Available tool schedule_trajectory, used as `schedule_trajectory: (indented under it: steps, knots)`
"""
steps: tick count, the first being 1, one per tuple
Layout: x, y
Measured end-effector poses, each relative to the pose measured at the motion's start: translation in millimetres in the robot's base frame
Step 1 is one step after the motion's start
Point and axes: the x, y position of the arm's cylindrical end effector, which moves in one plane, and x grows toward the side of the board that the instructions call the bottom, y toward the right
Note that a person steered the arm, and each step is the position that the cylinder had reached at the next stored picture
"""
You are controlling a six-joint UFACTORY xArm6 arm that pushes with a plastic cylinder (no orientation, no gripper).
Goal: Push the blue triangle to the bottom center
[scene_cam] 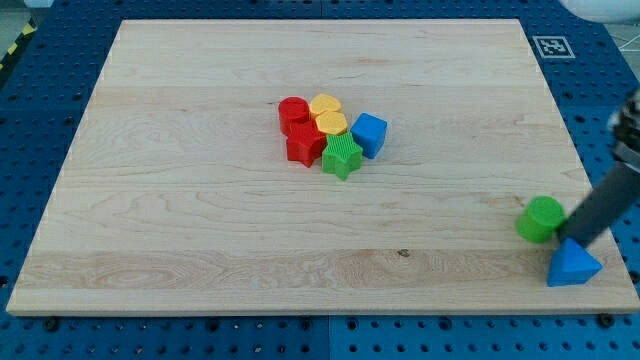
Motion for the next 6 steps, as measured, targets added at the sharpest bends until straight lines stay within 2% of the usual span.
schedule_trajectory:
  steps: [1,2,3,4,6]
  knots:
    - [-25,-30]
    - [-15,0]
    - [35,53]
    - [53,51]
    - [40,-31]
